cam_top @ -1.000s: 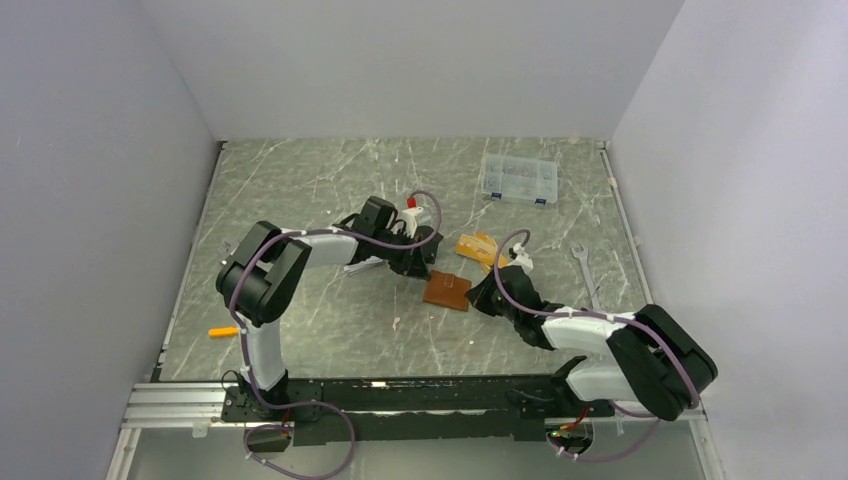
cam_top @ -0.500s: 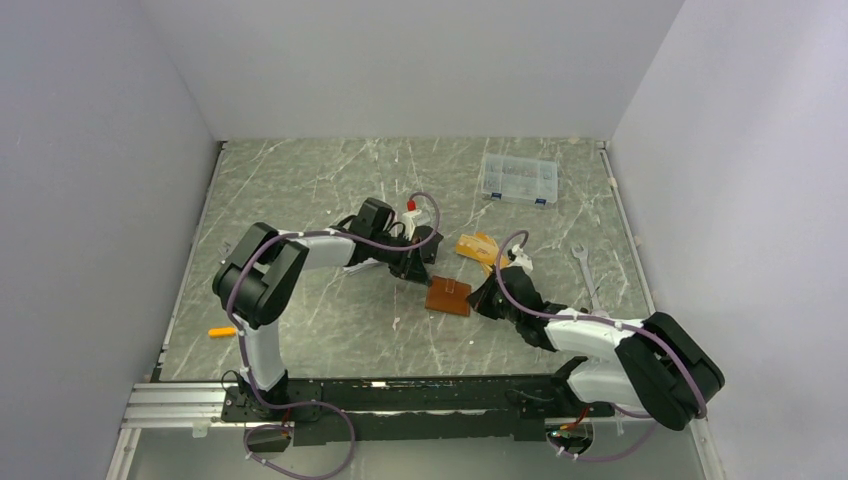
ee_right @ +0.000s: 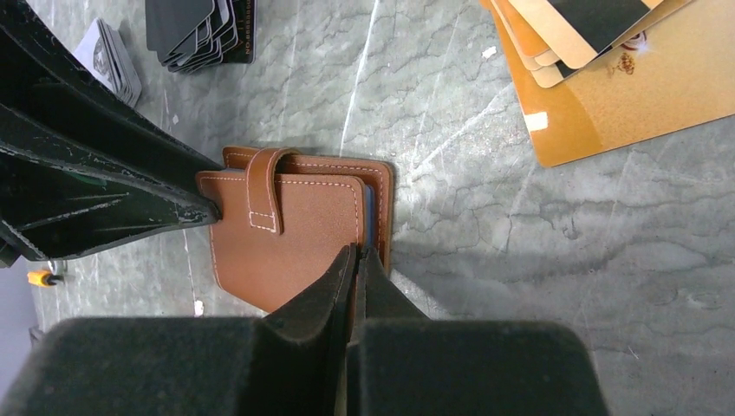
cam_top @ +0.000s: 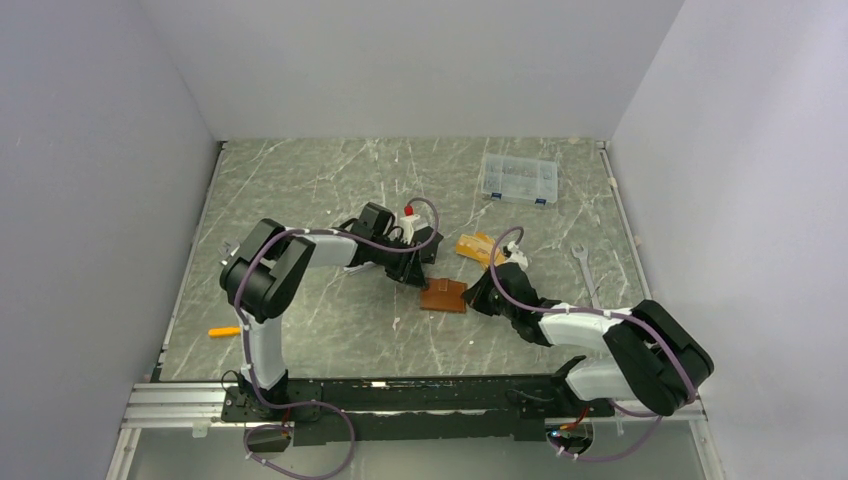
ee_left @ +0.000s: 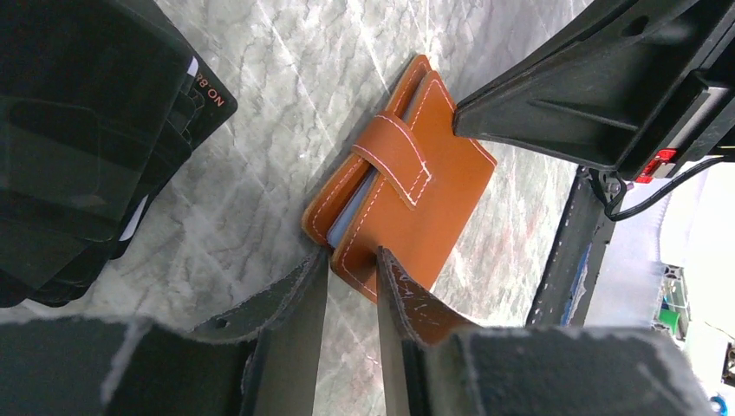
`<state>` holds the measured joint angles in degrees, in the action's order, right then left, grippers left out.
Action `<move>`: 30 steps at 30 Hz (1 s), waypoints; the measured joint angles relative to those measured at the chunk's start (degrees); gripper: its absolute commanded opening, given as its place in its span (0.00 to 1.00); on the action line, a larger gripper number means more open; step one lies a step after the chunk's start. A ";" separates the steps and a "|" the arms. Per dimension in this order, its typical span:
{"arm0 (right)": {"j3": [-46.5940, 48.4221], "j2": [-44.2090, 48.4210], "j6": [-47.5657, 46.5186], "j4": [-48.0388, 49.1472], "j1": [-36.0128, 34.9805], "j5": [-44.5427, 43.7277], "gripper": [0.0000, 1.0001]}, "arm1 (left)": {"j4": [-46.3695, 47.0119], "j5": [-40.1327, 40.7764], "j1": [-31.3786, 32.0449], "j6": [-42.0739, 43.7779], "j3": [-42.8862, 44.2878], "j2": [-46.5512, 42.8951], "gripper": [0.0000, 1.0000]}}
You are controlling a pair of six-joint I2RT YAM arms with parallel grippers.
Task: Put the credit cards into the card holder
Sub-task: Pick up the card holder from the center of the board.
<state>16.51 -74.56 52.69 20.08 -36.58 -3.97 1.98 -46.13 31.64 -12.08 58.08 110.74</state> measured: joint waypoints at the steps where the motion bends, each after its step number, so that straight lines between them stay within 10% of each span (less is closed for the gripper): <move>1: -0.02 -0.11 0.02 0.22 0.00 0.00 0.00 | 0.00 0.00 -0.02 0.17 0.02 0.20 0.28; 10: -0.02 -0.90 -0.57 1.18 0.02 0.13 0.00 | 0.59 -0.44 -0.55 -1.01 0.13 0.79 0.00; 19: 4.59 3.89 -4.76 -10.99 -0.28 3.08 0.52 | -10.08 -1.70 0.48 7.52 3.74 -2.99 0.00; 30: 6.91 16.72 -6.16 -21.14 2.05 6.64 0.76 | -28.74 5.95 1.53 27.89 9.55 -20.81 0.00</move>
<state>23.42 -57.84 46.52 -1.06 -34.52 2.68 -26.76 -40.18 33.17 15.81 67.64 89.93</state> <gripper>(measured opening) 0.686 0.017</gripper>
